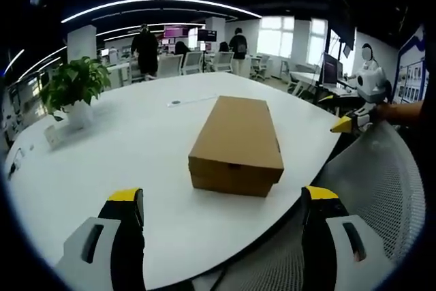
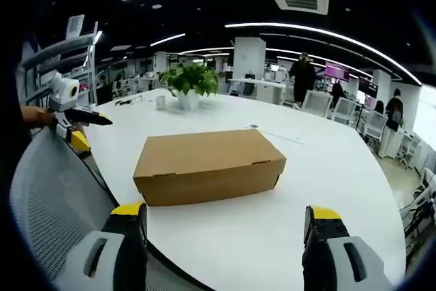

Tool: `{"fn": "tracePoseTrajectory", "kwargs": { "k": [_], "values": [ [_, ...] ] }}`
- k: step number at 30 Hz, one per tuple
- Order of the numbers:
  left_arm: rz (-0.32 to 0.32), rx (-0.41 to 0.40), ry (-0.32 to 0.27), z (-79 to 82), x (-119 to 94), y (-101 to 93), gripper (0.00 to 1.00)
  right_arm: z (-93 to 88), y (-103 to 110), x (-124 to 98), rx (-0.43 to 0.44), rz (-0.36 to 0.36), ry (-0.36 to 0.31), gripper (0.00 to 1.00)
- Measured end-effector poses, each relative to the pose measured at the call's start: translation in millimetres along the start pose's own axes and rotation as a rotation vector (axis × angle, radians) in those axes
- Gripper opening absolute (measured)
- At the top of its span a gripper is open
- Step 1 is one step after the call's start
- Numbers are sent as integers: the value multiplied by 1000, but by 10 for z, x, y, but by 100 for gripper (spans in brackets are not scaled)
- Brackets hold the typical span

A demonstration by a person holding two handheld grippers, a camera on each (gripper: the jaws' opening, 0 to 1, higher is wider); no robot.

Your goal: Operate the shoe box by opening the lid, removing the specified soft item, and placing it in the target area until the item is outside and the box remains undamaged.

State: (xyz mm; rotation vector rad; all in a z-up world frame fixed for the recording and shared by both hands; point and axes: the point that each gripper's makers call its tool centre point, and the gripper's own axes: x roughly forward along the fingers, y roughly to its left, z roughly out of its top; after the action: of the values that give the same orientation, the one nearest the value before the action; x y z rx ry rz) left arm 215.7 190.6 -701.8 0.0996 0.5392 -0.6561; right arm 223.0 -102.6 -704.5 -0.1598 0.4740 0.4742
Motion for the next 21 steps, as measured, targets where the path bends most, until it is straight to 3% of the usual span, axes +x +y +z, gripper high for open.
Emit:
{"fn": "tracePoseTrajectory", "kwargs": {
  "k": [11, 21],
  "values": [
    [-5, 7, 15, 128, 25, -79, 100, 66, 13, 35, -26, 23, 16, 95],
    [7, -41, 18, 254, 54, -95, 100, 152, 26, 51, -38, 51, 22, 94]
  ]
}}
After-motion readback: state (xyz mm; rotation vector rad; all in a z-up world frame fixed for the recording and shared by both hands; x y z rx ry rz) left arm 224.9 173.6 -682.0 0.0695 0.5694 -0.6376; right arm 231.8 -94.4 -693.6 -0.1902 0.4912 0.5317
